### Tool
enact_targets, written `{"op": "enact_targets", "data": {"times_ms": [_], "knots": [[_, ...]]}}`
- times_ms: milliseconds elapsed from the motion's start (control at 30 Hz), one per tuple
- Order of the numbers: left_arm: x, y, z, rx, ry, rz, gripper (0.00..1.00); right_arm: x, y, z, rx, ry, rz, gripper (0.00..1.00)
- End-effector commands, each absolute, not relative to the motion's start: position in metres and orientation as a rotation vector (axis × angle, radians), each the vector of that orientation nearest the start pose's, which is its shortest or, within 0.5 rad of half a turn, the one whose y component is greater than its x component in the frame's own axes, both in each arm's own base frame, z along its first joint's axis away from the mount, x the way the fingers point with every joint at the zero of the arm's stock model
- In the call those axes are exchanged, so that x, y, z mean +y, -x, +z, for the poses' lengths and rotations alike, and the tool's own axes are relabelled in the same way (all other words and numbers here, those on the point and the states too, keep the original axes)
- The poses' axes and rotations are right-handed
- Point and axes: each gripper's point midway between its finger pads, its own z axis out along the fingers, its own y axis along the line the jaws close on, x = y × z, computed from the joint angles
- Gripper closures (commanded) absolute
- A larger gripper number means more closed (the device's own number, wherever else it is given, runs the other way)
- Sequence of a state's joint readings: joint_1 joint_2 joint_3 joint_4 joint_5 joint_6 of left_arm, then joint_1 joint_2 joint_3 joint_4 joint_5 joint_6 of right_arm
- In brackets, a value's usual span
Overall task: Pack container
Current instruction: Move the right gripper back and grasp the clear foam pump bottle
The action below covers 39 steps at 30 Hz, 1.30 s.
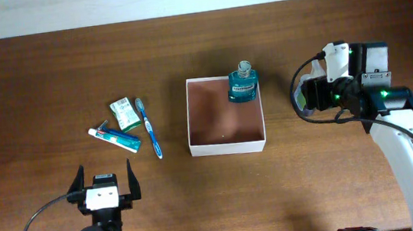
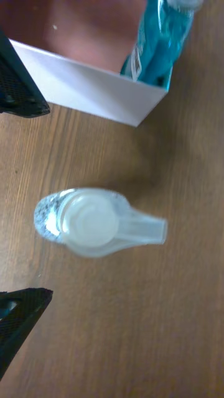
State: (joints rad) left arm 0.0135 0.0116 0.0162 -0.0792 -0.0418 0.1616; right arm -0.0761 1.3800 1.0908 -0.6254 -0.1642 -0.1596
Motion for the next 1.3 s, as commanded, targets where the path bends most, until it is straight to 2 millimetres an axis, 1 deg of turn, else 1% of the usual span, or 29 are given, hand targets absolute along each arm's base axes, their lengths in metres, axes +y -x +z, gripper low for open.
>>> {"op": "enact_targets", "data": {"times_ms": [0,67,200,433,533,567,667,767,867,1067,1167,1233,1267], "knots": [[0.012,-0.246,0.158,1.644,-0.093,0.185,0.01,0.007,-0.374,0.165,2.452,0.236,0.151,0.18],[0.012,-0.246,0.158,1.644,-0.093,0.185,0.01,0.007,-0.376,0.164,2.452,0.236,0.149,0.18],[0.012,-0.246,0.158,1.644,-0.093,0.185,0.01,-0.002,-0.383,0.159,2.458,0.158,0.104,0.18],[0.012,-0.246,0.158,1.644,-0.093,0.185,0.01,-0.004,-0.396,0.154,2.440,0.144,0.101,0.18],[0.012,-0.246,0.158,1.644,-0.093,0.185,0.01,-0.006,-0.398,0.149,2.451,0.107,0.098,0.19],[0.012,-0.246,0.158,1.644,-0.093,0.185,0.01,-0.007,-0.398,0.148,2.453,0.105,0.094,0.22],[0.012,-0.246,0.158,1.644,-0.093,0.185,0.01,-0.007,-0.402,0.145,2.453,0.105,0.094,0.24],[0.012,-0.246,0.158,1.644,-0.093,0.185,0.01,-0.007,-0.403,0.144,2.449,0.106,0.094,0.36],[0.012,-0.246,0.158,1.644,-0.093,0.185,0.01,-0.010,-0.404,0.143,2.452,0.099,0.074,0.37],[0.012,-0.246,0.158,1.644,-0.093,0.185,0.01,-0.013,-0.413,0.131,2.457,0.094,0.063,0.37],[0.012,-0.246,0.158,1.644,-0.093,0.185,0.01,-0.013,-0.415,0.132,2.449,0.094,0.062,0.37],[0.012,-0.246,0.158,1.644,-0.093,0.185,0.01,-0.013,-0.416,0.133,2.444,0.094,0.061,0.41],[0.012,-0.246,0.158,1.644,-0.093,0.185,0.01,-0.013,-0.417,0.133,2.443,0.094,0.061,0.47]]}}
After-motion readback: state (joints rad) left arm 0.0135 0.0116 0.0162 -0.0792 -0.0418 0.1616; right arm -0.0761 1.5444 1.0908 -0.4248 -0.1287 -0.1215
